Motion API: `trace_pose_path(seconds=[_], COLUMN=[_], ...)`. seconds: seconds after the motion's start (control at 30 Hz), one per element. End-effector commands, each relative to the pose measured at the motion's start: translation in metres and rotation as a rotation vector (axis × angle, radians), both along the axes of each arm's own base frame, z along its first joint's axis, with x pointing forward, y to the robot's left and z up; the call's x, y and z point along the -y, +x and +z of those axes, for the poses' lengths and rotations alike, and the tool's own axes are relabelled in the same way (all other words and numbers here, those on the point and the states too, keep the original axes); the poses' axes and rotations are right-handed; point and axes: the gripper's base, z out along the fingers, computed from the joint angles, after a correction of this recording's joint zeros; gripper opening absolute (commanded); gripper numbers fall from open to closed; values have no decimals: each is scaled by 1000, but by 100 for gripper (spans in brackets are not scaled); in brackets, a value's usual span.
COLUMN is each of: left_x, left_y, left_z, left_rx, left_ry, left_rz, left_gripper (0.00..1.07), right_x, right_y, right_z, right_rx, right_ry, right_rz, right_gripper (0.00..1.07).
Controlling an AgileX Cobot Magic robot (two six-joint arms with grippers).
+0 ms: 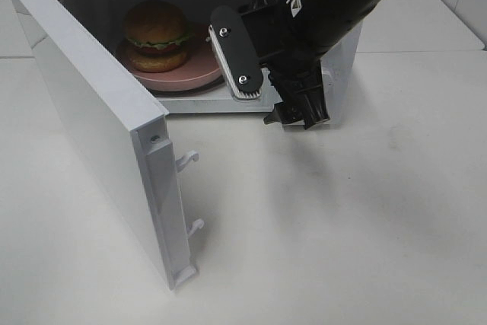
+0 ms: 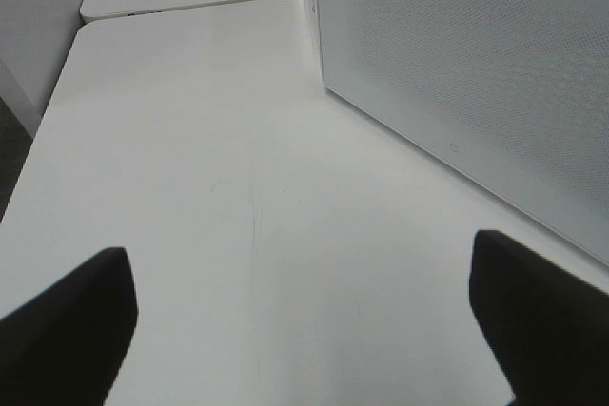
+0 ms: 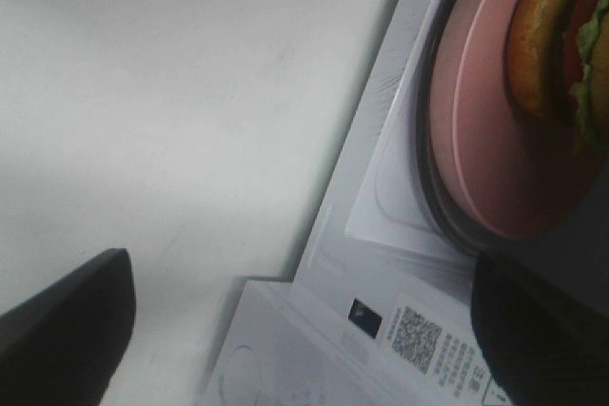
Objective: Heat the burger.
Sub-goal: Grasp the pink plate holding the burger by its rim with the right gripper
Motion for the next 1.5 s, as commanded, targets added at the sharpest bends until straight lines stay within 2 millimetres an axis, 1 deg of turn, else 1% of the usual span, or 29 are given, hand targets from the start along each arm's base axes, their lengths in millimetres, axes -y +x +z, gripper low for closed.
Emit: trace_pose_path(seconds=[0.03, 0.13, 0.17, 0.2, 0.27, 0.4, 0.47, 0.67, 0.73, 0.77, 0.83, 0.93, 1.0, 1.1, 1.17, 1.5], left_x=[0, 0, 0, 0, 0, 0, 0, 0, 0, 0, 0, 0, 0, 0, 0, 0], left_y=[-3, -3, -3, -3, -3, -3, -3, -3, -3, -3, -3, -3, -3, -3, -3, -3], left_z=[0, 0, 0, 0, 0, 0, 0, 0, 0, 0, 0, 0, 0, 0, 0, 0], left_rx=[19, 19, 19, 19, 19, 19, 19, 19, 19, 19, 19, 19, 19, 19, 19, 19], left_ry=[2, 2, 2, 2, 2, 2, 2, 2, 2, 2, 2, 2, 2, 2, 2, 2], left_rz=[1, 1, 1, 1, 1, 1, 1, 1, 1, 1, 1, 1, 1, 1, 1, 1], left_gripper=[87, 87, 87, 87, 87, 87, 87, 87, 87, 87, 87, 87, 87, 87, 87, 87], right_x=[-11, -13, -16, -16, -22, -27, -33, -38, -44, -44, -49, -51, -58, -59, -65, -75], right_y=[10, 13, 17, 17, 24, 29, 36, 43, 51, 51, 58, 60, 69, 71, 79, 94], right_z=[-1, -3, -3, -3, -6, -10, -19, -26, -35, -35, -40, -41, -48, -50, -57, -71], right_rx=[19, 21, 37, 37, 55, 59, 56, 59, 57, 57, 56, 56, 58, 56, 49, 30], right_ry=[32, 36, 51, 51, 81, 94, 115, 126, 142, 142, 151, 151, 155, 158, 171, 156], right_rz=[-2, -3, -2, -2, -5, -8, -15, -21, -39, -39, -49, -49, -51, -55, -75, -80], right_gripper=[91, 91, 90, 90, 90, 90, 89, 89, 88, 88, 89, 88, 88, 88, 87, 86])
